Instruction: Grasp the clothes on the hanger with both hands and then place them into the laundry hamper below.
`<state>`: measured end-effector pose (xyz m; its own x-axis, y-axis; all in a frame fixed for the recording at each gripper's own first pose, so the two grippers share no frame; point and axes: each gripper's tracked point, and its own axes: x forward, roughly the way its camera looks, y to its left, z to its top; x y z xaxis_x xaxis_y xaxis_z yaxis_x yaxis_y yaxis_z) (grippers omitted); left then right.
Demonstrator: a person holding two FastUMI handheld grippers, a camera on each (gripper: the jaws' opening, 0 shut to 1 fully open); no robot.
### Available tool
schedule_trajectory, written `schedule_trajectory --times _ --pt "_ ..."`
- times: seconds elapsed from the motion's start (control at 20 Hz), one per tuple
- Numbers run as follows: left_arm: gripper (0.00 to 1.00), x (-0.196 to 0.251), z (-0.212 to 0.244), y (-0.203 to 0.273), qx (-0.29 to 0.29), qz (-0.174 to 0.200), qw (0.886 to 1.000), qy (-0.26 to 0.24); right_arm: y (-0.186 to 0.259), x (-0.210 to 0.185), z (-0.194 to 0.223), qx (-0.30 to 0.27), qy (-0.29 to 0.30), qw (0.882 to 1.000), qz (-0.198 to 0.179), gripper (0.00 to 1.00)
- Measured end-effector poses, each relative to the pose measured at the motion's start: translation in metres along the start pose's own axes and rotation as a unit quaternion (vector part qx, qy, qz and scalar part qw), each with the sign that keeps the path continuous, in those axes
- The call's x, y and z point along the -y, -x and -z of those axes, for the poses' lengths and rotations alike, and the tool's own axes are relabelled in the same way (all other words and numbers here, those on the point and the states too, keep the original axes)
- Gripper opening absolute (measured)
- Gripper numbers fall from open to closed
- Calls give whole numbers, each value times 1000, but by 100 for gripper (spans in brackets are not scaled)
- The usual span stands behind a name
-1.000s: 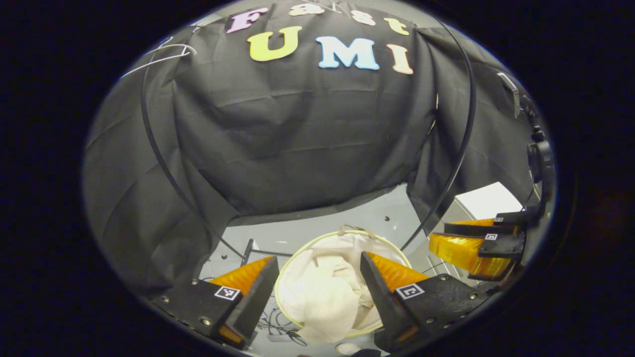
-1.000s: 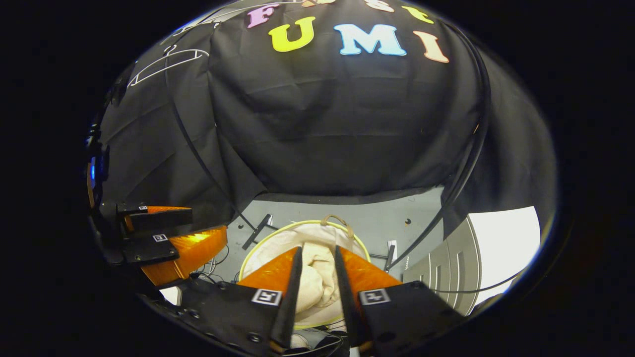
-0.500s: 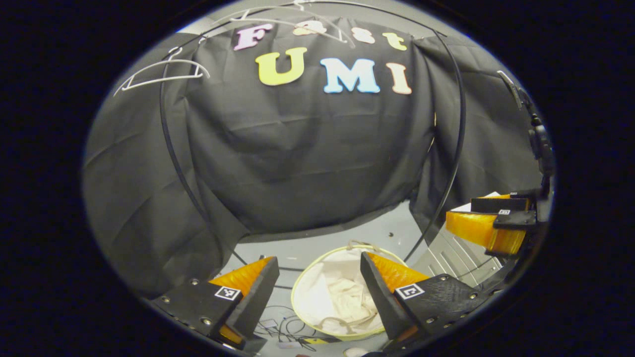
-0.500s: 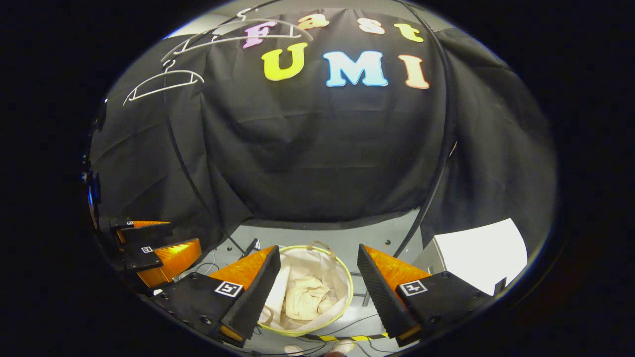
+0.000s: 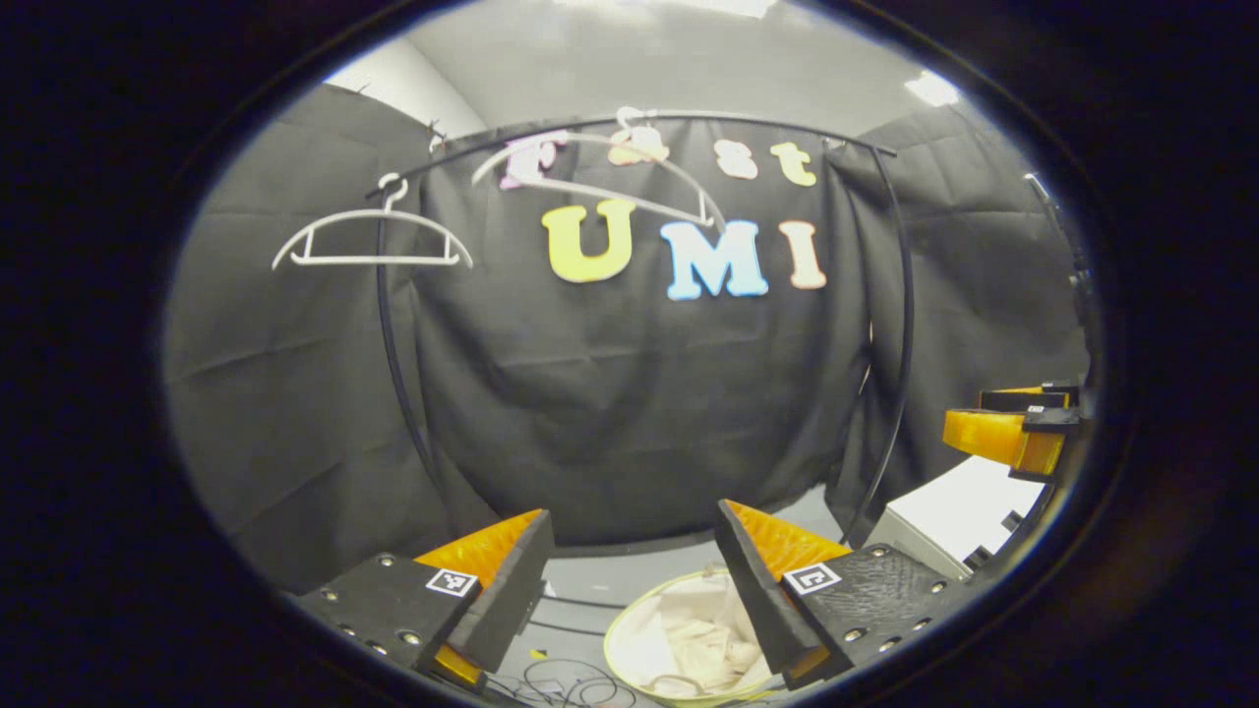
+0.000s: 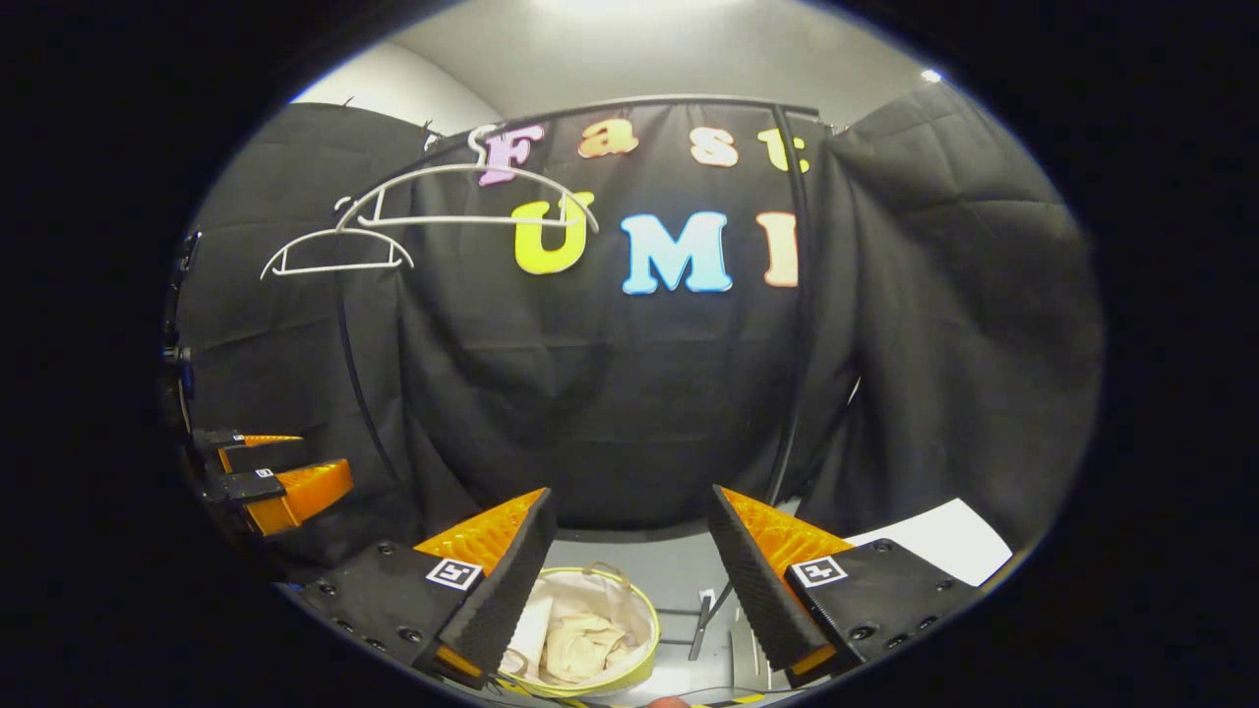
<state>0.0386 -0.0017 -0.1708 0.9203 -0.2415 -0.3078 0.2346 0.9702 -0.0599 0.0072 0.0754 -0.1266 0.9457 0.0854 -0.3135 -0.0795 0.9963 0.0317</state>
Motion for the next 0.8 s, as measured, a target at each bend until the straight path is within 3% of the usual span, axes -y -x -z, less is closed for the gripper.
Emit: schedule_trajectory --times 0.25,0.3,0.45,0.55,0.8 --pt "97 6 -66 48 62 1 998 -8 51 22 -43 42 -12 999 24 98" --pt "97 4 -72 59 70 -4 998 -5 60 26 -51 49 -11 998 27 93" --pt "97 -5 -95 84 88 -15 996 10 89 39 -74 72 -1 997 38 93" --pt "97 -15 -112 100 101 -26 995 1 107 44 -84 85 1 996 41 98" --pt "97 -29 -133 130 118 -51 992 -17 126 56 -98 106 -1 993 48 98"
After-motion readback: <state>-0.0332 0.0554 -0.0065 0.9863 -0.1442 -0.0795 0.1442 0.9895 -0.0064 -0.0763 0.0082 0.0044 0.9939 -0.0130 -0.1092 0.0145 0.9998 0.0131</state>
